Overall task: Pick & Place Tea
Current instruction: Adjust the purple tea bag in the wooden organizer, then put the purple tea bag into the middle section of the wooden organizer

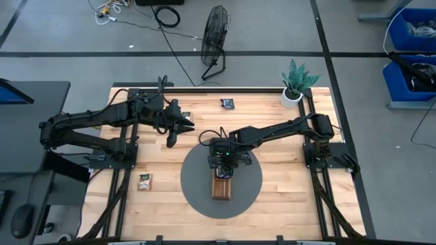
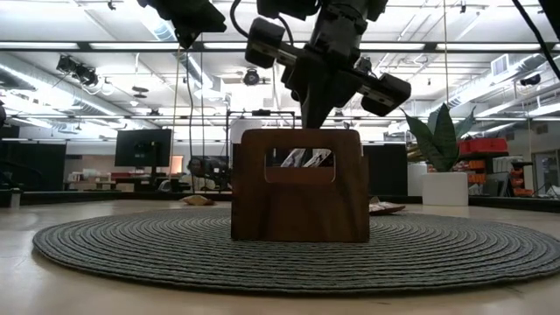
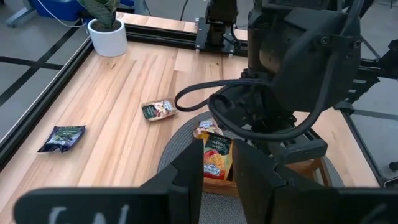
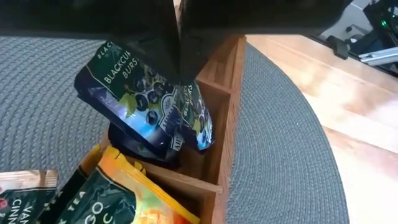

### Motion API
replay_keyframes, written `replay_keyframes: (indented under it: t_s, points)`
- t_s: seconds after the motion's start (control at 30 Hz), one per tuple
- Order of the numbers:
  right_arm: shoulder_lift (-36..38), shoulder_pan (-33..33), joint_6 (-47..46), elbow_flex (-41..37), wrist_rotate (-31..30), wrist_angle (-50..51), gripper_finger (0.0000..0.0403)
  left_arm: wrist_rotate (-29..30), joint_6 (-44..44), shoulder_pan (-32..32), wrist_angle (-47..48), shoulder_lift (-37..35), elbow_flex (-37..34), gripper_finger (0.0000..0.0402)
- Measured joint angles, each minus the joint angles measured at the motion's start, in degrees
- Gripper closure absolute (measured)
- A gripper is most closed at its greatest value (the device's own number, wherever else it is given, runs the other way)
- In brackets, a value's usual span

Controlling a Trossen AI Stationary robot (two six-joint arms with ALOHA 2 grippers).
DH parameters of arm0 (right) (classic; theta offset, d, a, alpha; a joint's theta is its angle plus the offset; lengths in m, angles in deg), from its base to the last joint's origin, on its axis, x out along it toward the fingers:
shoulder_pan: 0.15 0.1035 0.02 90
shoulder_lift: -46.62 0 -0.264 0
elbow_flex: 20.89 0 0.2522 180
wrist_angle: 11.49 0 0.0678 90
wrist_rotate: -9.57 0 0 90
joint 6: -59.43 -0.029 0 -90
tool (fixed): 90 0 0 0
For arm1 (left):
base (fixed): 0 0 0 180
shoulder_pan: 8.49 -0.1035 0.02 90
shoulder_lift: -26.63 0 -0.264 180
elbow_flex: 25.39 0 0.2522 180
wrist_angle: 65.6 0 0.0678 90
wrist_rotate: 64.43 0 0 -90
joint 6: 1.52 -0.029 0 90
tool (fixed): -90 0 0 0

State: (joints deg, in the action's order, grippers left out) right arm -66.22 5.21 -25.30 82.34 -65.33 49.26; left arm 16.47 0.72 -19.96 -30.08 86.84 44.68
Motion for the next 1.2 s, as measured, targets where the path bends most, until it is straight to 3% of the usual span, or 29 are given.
replay_keyframes:
  t_s: [0.37, 0.63, 0.97, 1.2]
  points:
    - [0.1, -0.1, 2.4, 0.0, 1.4, 2.2, 0.0358, 0.0, 0.0, 0.0, 0.0, 0.0, 0.0, 0.0312]
    - [1.9, -0.2, 3.1, 0.0, -1.7, 0.8, 0.0325, 0.0, 0.1, 0.0, 0.0, 0.0, 0.0, 0.0312]
    - [10.5, 0.6, 8.8, 0.0, -19.7, -0.6, 0.0298, -0.5, 3.3, -0.4, 0.0, 0.0, 0.0, 0.0312]
    - [13.0, 3.1, 9.3, 0.0, -32.4, 3.6, 0.0298, -9.9, 9.4, -6.1, -0.3, 2.4, 0.0, 0.0312]
